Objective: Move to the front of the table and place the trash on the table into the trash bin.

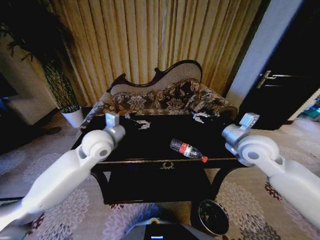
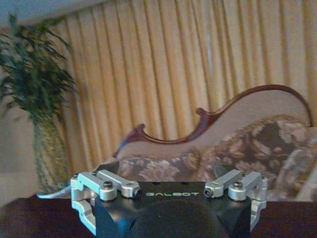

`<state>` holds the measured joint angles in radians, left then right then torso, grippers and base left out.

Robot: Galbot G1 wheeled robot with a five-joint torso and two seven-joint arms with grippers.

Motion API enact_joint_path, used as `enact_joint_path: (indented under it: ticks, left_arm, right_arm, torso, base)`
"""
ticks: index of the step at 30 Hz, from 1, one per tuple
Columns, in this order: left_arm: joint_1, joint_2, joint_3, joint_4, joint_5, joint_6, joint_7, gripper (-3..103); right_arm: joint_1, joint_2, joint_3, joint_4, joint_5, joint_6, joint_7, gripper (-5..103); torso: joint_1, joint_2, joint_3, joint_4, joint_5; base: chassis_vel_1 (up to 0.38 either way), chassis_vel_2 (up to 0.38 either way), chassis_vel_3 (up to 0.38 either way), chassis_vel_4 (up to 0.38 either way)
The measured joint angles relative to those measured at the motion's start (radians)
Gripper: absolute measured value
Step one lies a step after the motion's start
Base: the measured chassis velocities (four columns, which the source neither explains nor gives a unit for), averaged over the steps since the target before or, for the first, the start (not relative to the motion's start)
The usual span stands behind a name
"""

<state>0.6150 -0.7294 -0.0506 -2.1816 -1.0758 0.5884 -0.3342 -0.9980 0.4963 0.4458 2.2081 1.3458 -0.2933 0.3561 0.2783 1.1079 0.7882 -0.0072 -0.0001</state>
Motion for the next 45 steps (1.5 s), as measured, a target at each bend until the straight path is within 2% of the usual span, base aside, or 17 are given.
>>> enact_joint_path:
  ticks: [3,9,11,13,16,17,19,20,22,23,25,26,30,33,38,41,45]
  left_arm:
    - [0.061,0.035,-0.069,-0.009,0.002,-0.001,0.01,100]
    - [0.14,0.072,-0.181,-0.023,0.002,-0.014,0.01,100]
    - [0.178,0.083,-0.25,-0.02,0.005,-0.027,0.008,100]
    - [0.197,0.085,-0.285,-0.018,0.007,-0.033,0.007,100]
    - [0.264,0.083,-0.397,-0.016,0.017,-0.042,0.002,100]
    - [0.264,0.083,-0.397,-0.016,0.017,-0.042,0.002,100]
    - [0.323,0.08,-0.487,-0.016,0.021,-0.047,0.008,100]
    - [0.323,0.08,-0.487,-0.016,0.021,-0.047,0.008,100]
    - [0.395,0.08,-0.577,-0.006,0.029,-0.059,0.03,100]
    - [0.395,0.08,-0.577,-0.006,0.029,-0.059,0.03,100]
    - [0.484,0.081,-0.681,-0.005,0.03,-0.07,0.056,100]
    - [0.484,0.081,-0.681,-0.005,0.03,-0.07,0.056,100]
    - [0.599,0.074,-0.81,-0.017,0.028,-0.092,0.085,100]
    - [0.648,0.057,-0.871,-0.026,0.021,-0.101,0.108,100]
    - [0.67,0.039,-0.911,-0.031,0.022,-0.103,0.125,100]
    - [0.68,0.022,-0.935,-0.042,0.034,-0.104,0.148,100]
    - [0.689,0.008,-0.952,-0.053,0.047,-0.104,0.168,100]
  right_arm:
    - [-0.019,0.0,0.026,0.008,-0.002,-0.031,0.015,100]
    - [-0.067,0.001,0.072,0.008,-0.017,-0.041,0.023,100]
    - [-0.101,0.007,0.101,0.004,-0.045,-0.041,0.026,100]
    - [-0.111,0.011,0.11,0.002,-0.052,-0.04,0.034,100]
    - [-0.122,0.02,0.122,-0.004,-0.065,-0.037,0.065,100]
    - [-0.122,0.02,0.122,-0.004,-0.065,-0.037,0.065,100]
    - [-0.133,0.026,0.128,-0.005,-0.078,-0.035,0.078,100]
    - [-0.133,0.026,0.128,-0.005,-0.078,-0.035,0.078,100]
    - [-0.15,0.032,0.134,-0.007,-0.098,-0.034,0.085,100]
    - [-0.15,0.032,0.134,-0.007,-0.098,-0.034,0.085,100]
    - [-0.16,0.035,0.136,-0.012,-0.12,-0.033,0.085,100]
    - [-0.16,0.035,0.136,-0.012,-0.12,-0.033,0.085,100]
    - [-0.163,0.041,0.133,-0.016,-0.125,-0.033,0.088,100]
    - [-0.181,0.054,0.147,-0.025,-0.144,-0.019,0.102,100]
    - [-0.22,0.056,0.191,-0.043,-0.178,-0.009,0.089,100]
    - [-0.277,0.021,0.255,-0.065,-0.218,-0.009,0.012,100]
    - [-0.298,-0.014,0.286,-0.073,-0.206,-0.009,-0.006,100]
  torso:
    - [0.0,0.0,0.0,0.0002,-0.0002]
    - [0.0,0.0,0.0,0.0002,-0.0001]
    - [0.0,0.0,0.0,-0.0002,0.0]
    - [0.0,0.0,0.0,-0.0002,0.0002]
    - [0.0,0.0,0.0,0.0001,-0.0001]
    - [0.0,0.0,0.0,0.0001,-0.0001]
    - [0.0,0.0,0.0,0.0,-0.0001]
    - [0.0,0.0,0.0,0.0,-0.0001]
    - [0.0,0.0,0.0,0.0,0.0]
    - [0.0,0.0,0.0,0.0,0.0]
    - [0.0,0.0,0.0,0.0001,0.0]
    - [0.0,0.0,0.0,0.0001,0.0]
    - [0.0,0.0,0.0,0.0002,0.0001]
    - [0.0,0.0,0.0,0.0002,-0.0001]
    - [0.0,0.0,0.0,0.0,0.0]
    - [0.0,0.0,0.0,-0.0003,0.0002]
    - [0.0,0.0,0.0,-0.0002,0.0002]
  base:
    - [0.0,0.0,0.0,0.0]
    - [0.0,0.0,0.0,0.0]
    - [0.0,0.0,0.0,0.0]
    - [0.0,0.0,0.0,0.0]
    - [0.0,0.0,0.0,0.0]
    - [0.0,0.0,0.0,0.0]
    - [0.0,0.0,0.0,0.0]
    - [0.0,0.0,0.0,0.0]
    - [0.0,0.0,0.0,0.0]
    - [0.0,0.0,0.0,0.0]
    - [0.0,0.0,0.0,0.0]
    - [0.0,0.0,0.0,0.0]
    - [0.0,0.0,0.0,0.0]
    - [0.0,0.0,0.0,0.0]
    - [0.0,0.0,0.0,0.0]
    - [0.0,0.0,0.0,0.0]
    - [0.0,0.0,0.0,0.0]
